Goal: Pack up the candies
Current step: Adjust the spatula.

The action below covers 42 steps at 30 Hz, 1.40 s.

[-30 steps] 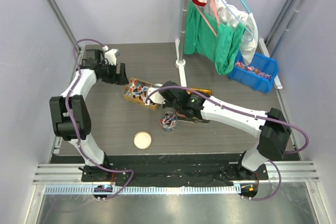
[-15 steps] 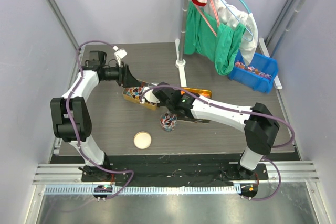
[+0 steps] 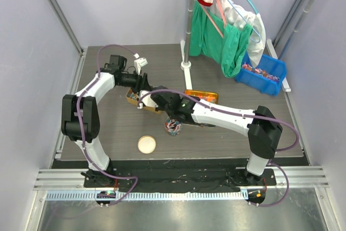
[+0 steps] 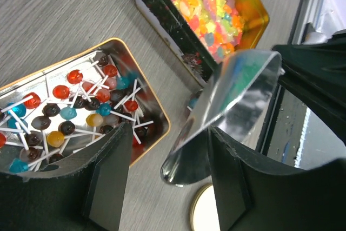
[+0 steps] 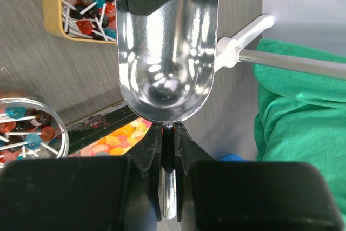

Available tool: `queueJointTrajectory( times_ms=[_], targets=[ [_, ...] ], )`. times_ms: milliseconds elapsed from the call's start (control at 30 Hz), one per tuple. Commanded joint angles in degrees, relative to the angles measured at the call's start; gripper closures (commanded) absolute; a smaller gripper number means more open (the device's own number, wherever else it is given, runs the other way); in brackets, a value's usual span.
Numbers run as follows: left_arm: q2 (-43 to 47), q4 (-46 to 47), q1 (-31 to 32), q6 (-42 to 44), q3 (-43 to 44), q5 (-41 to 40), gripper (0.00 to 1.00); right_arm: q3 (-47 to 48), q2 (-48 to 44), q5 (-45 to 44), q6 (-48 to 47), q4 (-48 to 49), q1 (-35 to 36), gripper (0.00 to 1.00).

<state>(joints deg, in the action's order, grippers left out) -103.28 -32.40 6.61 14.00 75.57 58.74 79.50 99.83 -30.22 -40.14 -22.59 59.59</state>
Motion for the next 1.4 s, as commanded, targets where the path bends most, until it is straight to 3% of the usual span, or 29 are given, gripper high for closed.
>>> queueJointTrajectory(
  times_ms=[0, 767, 867, 1100, 1367],
  targets=[
    [-1.2, 0.0, 0.9, 1.0, 1.8, -6.2, 0.41, 3.6, -0.9, -1.8, 1.3, 1.6, 0.4, 0.99],
    [-2.5, -0.6, 0.9, 0.9, 2.8, -10.2, 0.41, 6.1, -3.9, 0.1, 3.8, -4.5, 1.1, 0.99],
    [0.2, 3.2, 0.5, -1.0, 1.1, -14.2, 0.4, 4.6, -3.7, -1.8, 2.0, -4.3, 1.1, 0.99],
    [5.5, 10.3, -4.1, -5.6, -1.8, -23.8, 0.28, 2.2, -6.0, -3.4, 0.5, -3.6, 0.9, 0.99],
    [7.5, 11.0, -5.0, -3.6, -2.1, -37.7, 0.19, 1.4, -7.5, -3.7, -0.1, -3.7, 0.9, 0.99]
  ],
)
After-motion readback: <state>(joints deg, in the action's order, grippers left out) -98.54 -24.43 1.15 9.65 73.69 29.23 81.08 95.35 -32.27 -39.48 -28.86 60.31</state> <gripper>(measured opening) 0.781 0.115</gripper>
